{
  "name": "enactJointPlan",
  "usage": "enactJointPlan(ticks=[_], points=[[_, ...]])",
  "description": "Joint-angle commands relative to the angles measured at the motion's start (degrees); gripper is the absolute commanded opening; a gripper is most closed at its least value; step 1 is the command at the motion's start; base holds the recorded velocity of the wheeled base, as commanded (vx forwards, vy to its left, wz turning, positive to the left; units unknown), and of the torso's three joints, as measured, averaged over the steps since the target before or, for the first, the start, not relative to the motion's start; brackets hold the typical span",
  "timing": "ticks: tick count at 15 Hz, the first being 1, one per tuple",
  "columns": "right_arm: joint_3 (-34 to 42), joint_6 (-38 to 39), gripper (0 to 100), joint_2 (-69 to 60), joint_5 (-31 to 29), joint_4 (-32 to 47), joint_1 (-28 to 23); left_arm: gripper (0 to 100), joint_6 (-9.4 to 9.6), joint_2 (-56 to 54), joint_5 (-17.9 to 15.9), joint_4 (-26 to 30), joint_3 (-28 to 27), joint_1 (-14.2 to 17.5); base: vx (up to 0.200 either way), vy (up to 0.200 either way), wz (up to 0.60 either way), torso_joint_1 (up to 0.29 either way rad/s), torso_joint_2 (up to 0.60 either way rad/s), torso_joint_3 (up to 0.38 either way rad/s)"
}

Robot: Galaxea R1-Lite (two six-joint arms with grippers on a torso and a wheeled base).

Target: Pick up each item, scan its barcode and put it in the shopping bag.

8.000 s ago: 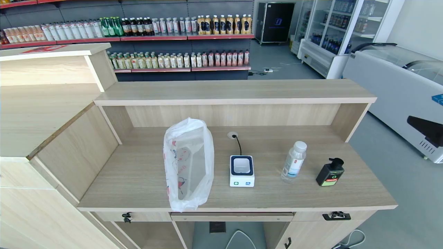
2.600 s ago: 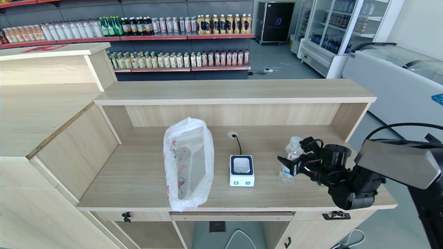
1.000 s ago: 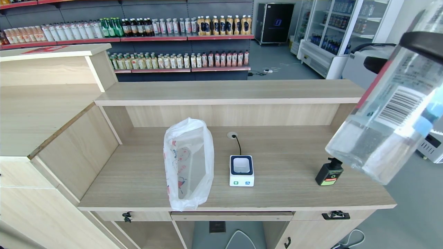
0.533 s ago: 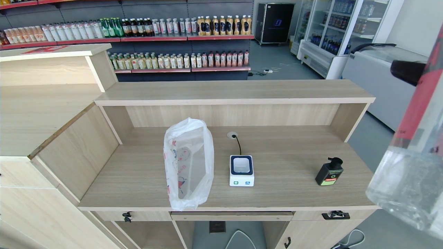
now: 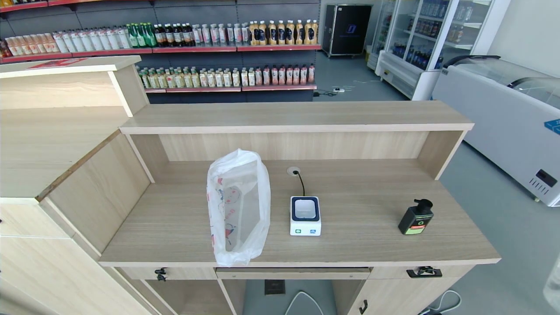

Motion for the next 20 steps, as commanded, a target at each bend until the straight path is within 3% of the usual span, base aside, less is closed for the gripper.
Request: enactJointPlan(ticks=[1, 4, 7, 20], points=[[-0.98, -0.92, 0, 2.26, 0.36, -0.08, 0.60, 100, 0.03, -0.02, 0.02, 0.00, 0.00, -0.01, 0.000, 0.000, 0.00, 0.000, 0.00, 0.000], [-1.86, -2.50, 0, 4.20, 0.53, -0.08, 0.68, 100, 0.03, -0.02, 0.02, 0.00, 0.00, -0.01, 0.000, 0.000, 0.00, 0.000, 0.00, 0.000], [-3.53, -2.67, 0, 4.64, 4.84, 0.28, 0.60, 100, 0.03, -0.02, 0.02, 0.00, 0.00, -0.01, 0.000, 0.000, 0.00, 0.000, 0.00, 0.000], [-2.83, -3.38, 0, 0.15, 6.07, 3.44, 0.77, 100, 0.03, -0.02, 0.02, 0.00, 0.00, -0.01, 0.000, 0.000, 0.00, 0.000, 0.00, 0.000]])
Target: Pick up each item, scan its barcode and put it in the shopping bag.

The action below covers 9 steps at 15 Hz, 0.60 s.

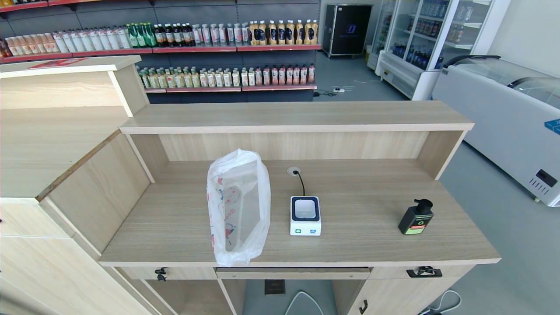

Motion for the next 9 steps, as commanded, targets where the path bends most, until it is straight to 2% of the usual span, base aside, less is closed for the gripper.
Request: enactJointPlan(ticks=[1, 3, 4, 6, 8, 9], points=[[0.21, -0.52, 0, -0.30, -0.04, -0.01, -0.06, 100, -0.02, -0.02, 0.02, 0.00, 0.00, 0.10, 0.000, 0.000, 0.00, 0.000, 0.00, 0.000], [-0.76, -5.27, 0, 2.86, -0.30, -0.10, -2.52, 100, -0.02, -0.02, 0.02, 0.00, 0.00, 0.01, 0.000, 0.000, 0.00, 0.000, 0.00, 0.000], [-2.25, -11.42, 0, 5.23, -0.92, -0.19, -5.77, 100, -0.11, -0.02, 0.02, 0.00, 0.00, 0.01, 0.000, 0.000, 0.00, 0.000, 0.00, 0.000], [-1.55, -27.06, 0, 7.43, -7.42, -0.10, -12.36, 100, -0.02, -0.02, 0.02, 0.00, 0.00, 0.01, 0.000, 0.000, 0.00, 0.000, 0.00, 0.000], [1.26, -33.13, 0, 6.29, -14.81, -0.54, -13.42, 100, -0.02, -0.02, 0.02, 0.00, 0.00, 0.01, 0.000, 0.000, 0.00, 0.000, 0.00, 0.000], [4.16, -35.76, 0, 4.71, -21.05, -1.59, -15.62, 100, -0.02, -0.02, 0.02, 0.00, 0.00, 0.01, 0.000, 0.000, 0.00, 0.000, 0.00, 0.000]])
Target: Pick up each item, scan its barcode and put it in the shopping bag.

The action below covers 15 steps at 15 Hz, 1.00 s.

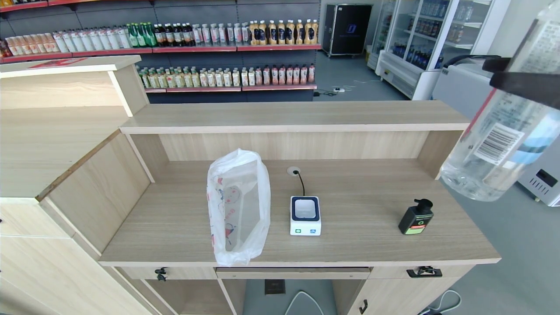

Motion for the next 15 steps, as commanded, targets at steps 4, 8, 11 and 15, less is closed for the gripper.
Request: enactJointPlan(ticks=[4, 8, 11, 15], points=[[21.79, -2.39, 0, -1.98, -18.46, -14.01, -12.26, 100, -0.11, -0.02, 0.02, 0.00, 0.00, 0.01, 0.000, 0.000, 0.00, 0.000, 0.00, 0.000], [26.36, -2.92, 0, 2.15, -18.72, -22.62, -19.03, 100, -0.02, -0.02, 0.02, 0.00, 0.00, 0.01, 0.000, 0.000, 0.00, 0.000, 0.00, 0.000], [27.24, -14.08, 0, 5.84, -18.72, -27.10, -25.00, 100, -0.02, -0.02, 0.02, 0.00, 0.00, 0.01, 0.000, 0.000, 0.00, 0.000, 0.00, 0.000], [27.50, -22.96, 0, 7.51, -18.63, -30.97, -29.13, 100, -0.02, -0.02, 0.02, 0.00, 0.00, 0.01, 0.000, 0.000, 0.15, -0.002, 0.00, 0.001]])
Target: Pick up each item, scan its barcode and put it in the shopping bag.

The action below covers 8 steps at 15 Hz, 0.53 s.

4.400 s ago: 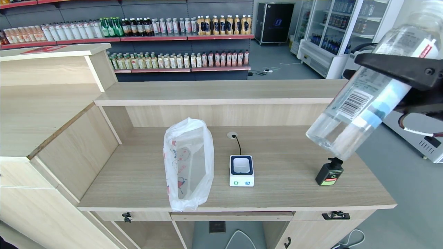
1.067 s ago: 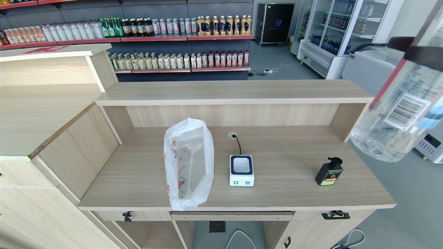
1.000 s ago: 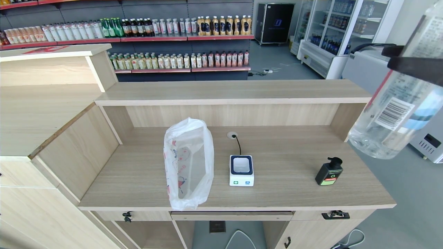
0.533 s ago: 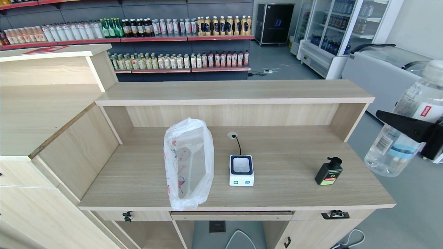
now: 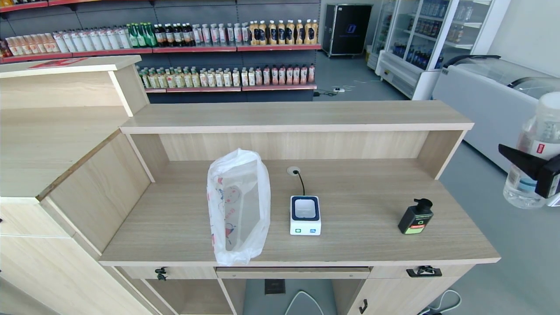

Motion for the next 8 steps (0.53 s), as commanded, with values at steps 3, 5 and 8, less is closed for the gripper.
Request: enactJointPlan(ticks=[3, 5, 8], points=[[-0.49, -1.73, 0, 2.64, -1.99, -3.66, 0.17, 100, -0.02, -0.02, 0.02, 0.00, 0.00, 0.01, 0.000, 0.000, 0.60, -0.001, 0.00, 0.002], [-0.49, -1.73, 0, 3.52, -2.87, -3.74, 0.70, 100, -0.02, -0.02, 0.02, 0.00, 0.00, 0.01, 0.000, 0.000, 0.60, 0.005, 0.00, -0.002], [-0.40, -1.81, 0, 5.36, -1.90, -4.18, 1.40, 100, -0.02, -0.02, 0.02, 0.00, 0.00, 0.01, 0.000, 0.000, 0.40, 0.003, 0.01, 0.000]])
